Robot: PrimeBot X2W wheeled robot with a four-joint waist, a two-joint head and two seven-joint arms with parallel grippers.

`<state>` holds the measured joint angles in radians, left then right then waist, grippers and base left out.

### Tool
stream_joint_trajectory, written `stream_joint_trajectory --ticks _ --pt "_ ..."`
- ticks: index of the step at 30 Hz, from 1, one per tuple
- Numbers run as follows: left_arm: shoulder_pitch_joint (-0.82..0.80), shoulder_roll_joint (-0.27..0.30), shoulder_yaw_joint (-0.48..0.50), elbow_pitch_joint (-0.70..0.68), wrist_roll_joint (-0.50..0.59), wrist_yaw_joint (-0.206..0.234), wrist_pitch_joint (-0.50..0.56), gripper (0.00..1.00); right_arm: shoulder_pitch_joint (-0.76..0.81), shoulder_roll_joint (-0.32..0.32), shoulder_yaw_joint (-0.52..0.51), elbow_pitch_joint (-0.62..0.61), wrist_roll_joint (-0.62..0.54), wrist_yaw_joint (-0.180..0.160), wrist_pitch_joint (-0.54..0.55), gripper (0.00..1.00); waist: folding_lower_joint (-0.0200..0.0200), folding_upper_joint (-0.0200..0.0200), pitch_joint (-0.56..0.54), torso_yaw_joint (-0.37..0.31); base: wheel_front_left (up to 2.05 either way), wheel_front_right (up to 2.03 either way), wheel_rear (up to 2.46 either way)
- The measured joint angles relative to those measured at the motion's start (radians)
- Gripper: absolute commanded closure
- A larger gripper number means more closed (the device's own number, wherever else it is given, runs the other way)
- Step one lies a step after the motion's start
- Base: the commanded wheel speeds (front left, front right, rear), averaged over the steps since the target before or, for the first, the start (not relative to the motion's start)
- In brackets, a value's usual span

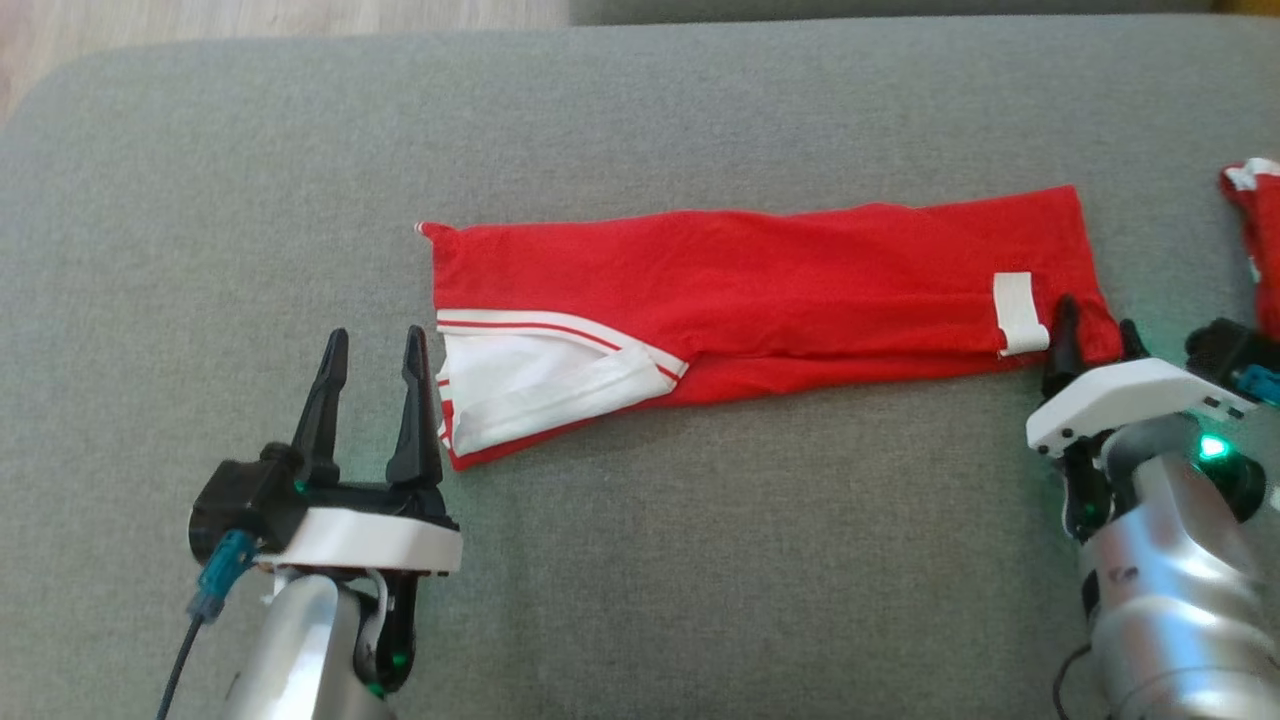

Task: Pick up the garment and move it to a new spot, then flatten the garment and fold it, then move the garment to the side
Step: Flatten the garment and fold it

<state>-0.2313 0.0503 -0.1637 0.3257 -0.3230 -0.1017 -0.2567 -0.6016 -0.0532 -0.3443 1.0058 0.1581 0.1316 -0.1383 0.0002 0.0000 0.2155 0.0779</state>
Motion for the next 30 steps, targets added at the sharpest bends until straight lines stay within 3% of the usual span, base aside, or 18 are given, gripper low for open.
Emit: stream_joint_trajectory --ticks 5,6,7,8,18,26,30 --pt "-0.018 -0.002 -0.002 0.009 0.0 -0.004 0.0 0.0 -0.069 -0.008 -0.019 0.103 -0.044 0.0 0.007 0.0 -0.0001 0.0 0.015 0.011 0.0 0.0 0.0" --pt "-0.021 -0.002 -0.001 0.011 0.0 -0.004 0.0 0.0 -0.084 -0.01 -0.018 0.123 -0.044 0.0 0.007 0.41 -0.0001 0.0 0.016 0.011 0.0 0.0 0.0" --pt "-0.023 -0.002 -0.001 0.012 0.0 -0.005 0.0 0.0 -0.097 -0.012 -0.016 0.142 -0.044 0.0 0.005 0.92 -0.0002 0.0 0.016 0.011 0.0 0.0 0.0" --pt "-0.025 -0.003 -0.001 0.013 0.002 -0.005 0.0 0.0 -0.107 -0.014 -0.012 0.158 -0.044 0.0 -0.004 1.0 -0.0002 0.0 0.016 0.01 0.0 0.0 0.0" --pt "-0.027 -0.004 0.025 0.016 0.016 -0.013 0.0 0.0 -0.114 -0.013 0.008 0.191 -0.069 0.0 -0.084 1.0 -0.0002 0.0 -0.013 -0.029 0.0 0.0 0.0" --pt "-0.014 -0.004 0.024 0.016 0.016 -0.014 0.0 0.0 -0.093 -0.124 -0.025 0.149 -0.073 0.0 -0.092 1.0 -0.0003 0.0 -0.07 -0.068 0.0 0.0 0.0" --pt "0.017 -0.004 0.015 0.018 0.014 -0.014 0.0 0.0 -0.079 -0.122 -0.009 0.142 -0.07 0.0 -0.092 1.0 -0.0004 0.0 -0.108 -0.079 0.0 0.0 0.0"
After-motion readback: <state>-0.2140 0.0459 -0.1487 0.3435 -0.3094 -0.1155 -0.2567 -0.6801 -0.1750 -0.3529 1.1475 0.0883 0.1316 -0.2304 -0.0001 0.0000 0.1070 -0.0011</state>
